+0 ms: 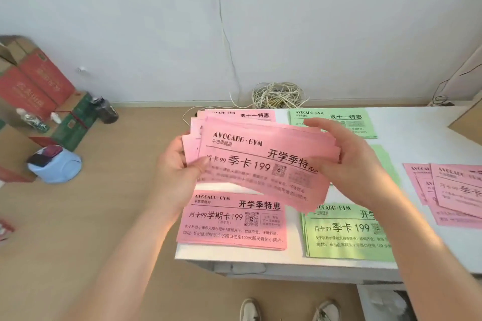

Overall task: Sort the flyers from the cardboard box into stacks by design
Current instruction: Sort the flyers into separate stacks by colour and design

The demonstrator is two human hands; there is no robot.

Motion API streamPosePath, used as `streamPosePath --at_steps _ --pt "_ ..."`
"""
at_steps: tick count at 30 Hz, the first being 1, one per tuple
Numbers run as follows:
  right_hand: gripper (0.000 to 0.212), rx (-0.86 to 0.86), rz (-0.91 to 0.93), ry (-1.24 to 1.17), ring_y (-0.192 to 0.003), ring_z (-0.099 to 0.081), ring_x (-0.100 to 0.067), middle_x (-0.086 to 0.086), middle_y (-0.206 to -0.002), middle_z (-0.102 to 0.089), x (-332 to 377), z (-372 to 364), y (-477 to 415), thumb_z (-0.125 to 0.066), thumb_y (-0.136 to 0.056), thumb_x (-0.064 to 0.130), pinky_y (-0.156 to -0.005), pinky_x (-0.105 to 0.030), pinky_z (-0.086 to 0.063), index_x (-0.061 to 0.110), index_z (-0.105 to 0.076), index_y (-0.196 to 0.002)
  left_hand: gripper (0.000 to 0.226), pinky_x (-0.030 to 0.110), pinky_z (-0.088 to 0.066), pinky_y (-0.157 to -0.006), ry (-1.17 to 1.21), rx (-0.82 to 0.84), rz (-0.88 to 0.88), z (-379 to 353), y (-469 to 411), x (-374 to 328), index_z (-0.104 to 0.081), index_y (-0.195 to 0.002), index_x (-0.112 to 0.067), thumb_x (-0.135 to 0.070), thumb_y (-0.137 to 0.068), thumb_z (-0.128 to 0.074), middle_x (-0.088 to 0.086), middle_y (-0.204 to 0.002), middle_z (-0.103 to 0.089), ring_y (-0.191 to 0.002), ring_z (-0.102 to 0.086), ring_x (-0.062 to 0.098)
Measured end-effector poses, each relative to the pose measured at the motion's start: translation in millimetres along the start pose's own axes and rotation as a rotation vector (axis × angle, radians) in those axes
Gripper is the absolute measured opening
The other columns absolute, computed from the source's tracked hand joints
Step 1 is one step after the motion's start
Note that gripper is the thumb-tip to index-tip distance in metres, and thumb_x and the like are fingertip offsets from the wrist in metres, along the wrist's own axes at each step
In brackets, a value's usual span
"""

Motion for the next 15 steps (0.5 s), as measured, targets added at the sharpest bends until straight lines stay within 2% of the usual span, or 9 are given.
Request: streamPosePath --at_steps 2,4,6,9,12,15 --pt "0.064 -0.024 0.062 0.184 -0.077 -0.06 -0.008 0.016 -0.096 -0.066 6 -11 0 -0.062 -0.083 0.001 -0.069 -0.022 -0.044 0.053 -0.051 -0.118 0.036 0.032 -0.055 -0.078 0.02 -0.03 -0.096 10 -8 -6 -0.059 -0.098 -0.02 0.014 -0.088 -0.05 -0.007 -0.088 -0.074 -0.088 -0.069 0.012" --pt "0.059 -0.082 0.153 0.356 -0.085 -0.058 -0.014 0.011 -0.106 -0.066 10 -21 4 -0.061 -0.085 0.003 -0.073 -0.022 -0.039 0.044 -0.053 -0.126 0.039 0.032 -0.054 -0.08 0.027 -0.012 -0.124 17 -10 -1 -0.062 -0.095 -0.022 0.014 -0.088 -0.049 -0.007 -0.09 -0.074 -0.091 -0.069 0.014" --pt "0.054 -0.132 0.256 0.439 -0.09 -0.061 -0.021 0.005 -0.112 -0.067 8 -34 13 -0.061 -0.086 0.002 -0.075 -0.029 -0.047 0.033 -0.055 -0.13 0.046 0.036 -0.052 -0.083 0.013 0.008 -0.117 24 -7 14 -0.065 -0.09 -0.029 0.014 -0.087 -0.05 -0.005 -0.093 -0.074 -0.094 -0.069 0.017" --pt "0.053 -0.083 0.399 0.521 -0.075 -0.063 -0.022 0.002 -0.1 -0.067 -11 -57 27 -0.062 -0.084 -0.002 -0.06 -0.033 -0.053 0.023 -0.055 -0.13 0.051 0.03 -0.054 -0.076 0.004 0.012 -0.042 32 4 46 -0.065 -0.076 -0.031 0.017 -0.085 -0.051 -0.007 -0.084 -0.074 -0.084 -0.07 0.011" --pt "0.048 -0.041 0.423 0.528 -0.074 -0.06 -0.018 0.002 -0.096 -0.065 -35 -74 34 -0.06 -0.085 -0.001 -0.058 -0.029 -0.051 0.018 -0.056 -0.128 0.043 0.022 -0.055 -0.067 -0.01 -0.007 0.06 35 12 77 -0.06 -0.088 -0.023 0.019 -0.084 -0.054 -0.007 -0.081 -0.074 -0.08 -0.07 0.011" --pt "0.05 -0.007 0.371 0.514 -0.086 -0.056 -0.008 0.005 -0.108 -0.062 -47 -83 37 -0.063 -0.083 0.001 -0.071 -0.014 -0.046 0.018 -0.055 -0.129 0.046 0.037 -0.056 -0.075 -0.058 -0.022 0.097 34 14 93 -0.059 -0.098 -0.025 0.019 -0.081 -0.057 -0.006 -0.087 -0.073 -0.082 -0.07 0.013"
Point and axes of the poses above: each hand's wrist, its own y-axis away from the middle knuckle, its own z-axis out of the back of the hand, x = y × z, the point moved 4 cm from there along -y, towards the middle knuckle
